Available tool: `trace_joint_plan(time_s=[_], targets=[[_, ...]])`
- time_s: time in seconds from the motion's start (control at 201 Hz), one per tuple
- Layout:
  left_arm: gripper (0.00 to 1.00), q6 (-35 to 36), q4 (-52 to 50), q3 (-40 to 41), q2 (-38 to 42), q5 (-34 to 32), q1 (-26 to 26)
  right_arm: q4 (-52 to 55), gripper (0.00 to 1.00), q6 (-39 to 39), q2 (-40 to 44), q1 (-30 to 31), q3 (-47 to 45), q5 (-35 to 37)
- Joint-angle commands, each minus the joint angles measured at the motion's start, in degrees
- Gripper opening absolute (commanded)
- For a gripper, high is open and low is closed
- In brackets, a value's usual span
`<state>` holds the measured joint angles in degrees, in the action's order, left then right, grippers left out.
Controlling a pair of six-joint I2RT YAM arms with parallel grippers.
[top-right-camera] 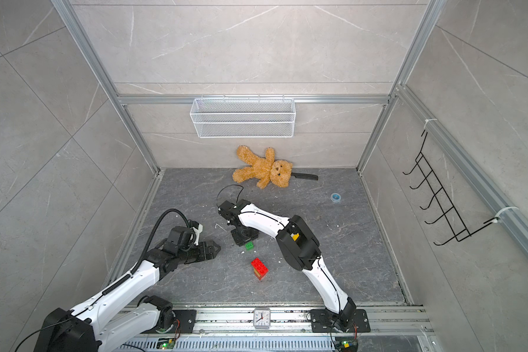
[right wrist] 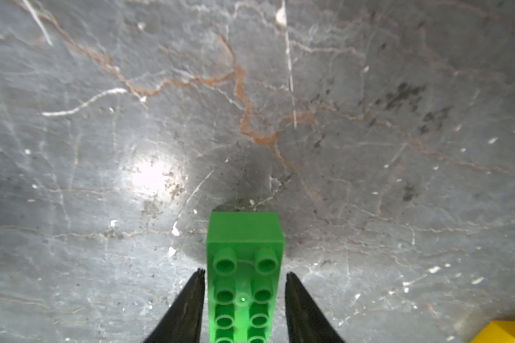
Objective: Assemble an ice cream with lego
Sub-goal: Pick up the lego brick from the center of the board, then assemble the lego brick with the lego brick.
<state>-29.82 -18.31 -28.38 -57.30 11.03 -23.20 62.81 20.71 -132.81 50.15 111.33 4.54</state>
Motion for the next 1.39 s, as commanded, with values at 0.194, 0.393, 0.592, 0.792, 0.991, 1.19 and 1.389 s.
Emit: trace_joint_plan(time_s=[0.194,0.393,0.592,0.792,0.991,1.19,1.389], targets=[[0.89,0.1,-1.0,0.1,1.6,0.5,0.2,1.4,0.36,-0.5,-0.1,0.7,-0.1,0.8],[0.89,0.1,-0.9,0.2,1.6,0.4,0.2,0.5,0.27,-1.0,2.8,0.6,-1.2,1.5],[0.88,0.9,-0.2,-1.1,0.1,0.9,0.2,4.3,0.24,-5.2,9.7,0.3,0.9,1.6],[0.84,1.3,2.4,-1.8,-1.6,4.3,0.0,13.0,0.21,-8.3,17.1,0.3,1.7,1.1],[0.75,1.2,6.1,-2.0,-4.3,6.2,-3.7,13.5,0.21,-9.6,28.6,1.0,-8.0,-4.2],[0.69,-0.1,8.7,-2.1,-7.6,5.2,-6.9,10.5,0.19,-9.8,35.4,4.5,-18.7,-5.5],[0.68,-2.2,9.9,-2.4,-9.9,2.3,-9.9,8.8,0.15,-9.7,36.5,7.3,-22.6,-5.1]])
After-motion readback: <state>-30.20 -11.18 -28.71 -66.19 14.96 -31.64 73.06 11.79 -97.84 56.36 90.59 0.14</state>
